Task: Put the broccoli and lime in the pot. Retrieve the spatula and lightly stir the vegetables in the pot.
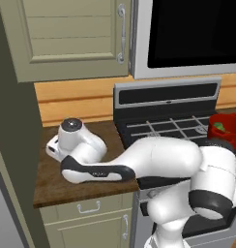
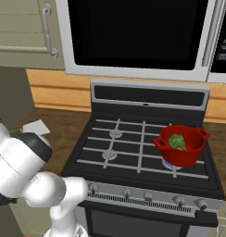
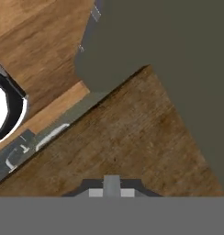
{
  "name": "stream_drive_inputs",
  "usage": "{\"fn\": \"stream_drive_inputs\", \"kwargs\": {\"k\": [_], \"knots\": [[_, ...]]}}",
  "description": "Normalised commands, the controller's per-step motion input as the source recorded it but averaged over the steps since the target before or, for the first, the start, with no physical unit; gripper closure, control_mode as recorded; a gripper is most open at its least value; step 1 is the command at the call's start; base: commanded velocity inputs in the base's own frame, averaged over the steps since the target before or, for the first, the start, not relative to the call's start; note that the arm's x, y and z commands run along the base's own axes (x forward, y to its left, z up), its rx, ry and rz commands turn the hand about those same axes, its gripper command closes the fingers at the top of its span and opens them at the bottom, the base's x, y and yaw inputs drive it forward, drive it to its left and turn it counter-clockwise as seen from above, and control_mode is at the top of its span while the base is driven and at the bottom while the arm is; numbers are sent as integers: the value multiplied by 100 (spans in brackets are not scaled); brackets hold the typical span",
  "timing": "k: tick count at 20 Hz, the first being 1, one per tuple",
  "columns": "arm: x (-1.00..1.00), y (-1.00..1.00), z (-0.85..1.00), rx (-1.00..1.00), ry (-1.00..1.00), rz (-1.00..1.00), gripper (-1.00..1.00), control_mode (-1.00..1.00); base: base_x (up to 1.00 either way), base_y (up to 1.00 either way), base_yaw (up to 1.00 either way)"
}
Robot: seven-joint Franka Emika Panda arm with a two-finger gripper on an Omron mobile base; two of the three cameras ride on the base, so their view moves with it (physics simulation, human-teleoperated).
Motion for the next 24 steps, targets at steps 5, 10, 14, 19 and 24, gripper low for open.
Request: {"fn": "stream_drive_inputs", "kwargs": {"k": [5, 10, 14, 19, 24], "knots": [[-25, -71, 97, 54, 6, -46, 100, -100, 0, 0, 0], [-10, -35, 78, 56, 2, -60, 100, -100, 0, 0, 0], [0, -21, 70, 54, 0, -69, 100, -100, 0, 0, 0], [0, -39, 76, 51, 3, -66, 100, -100, 0, 0, 0], [3, -79, 71, 52, 13, -47, 100, -100, 0, 0, 0]]}}
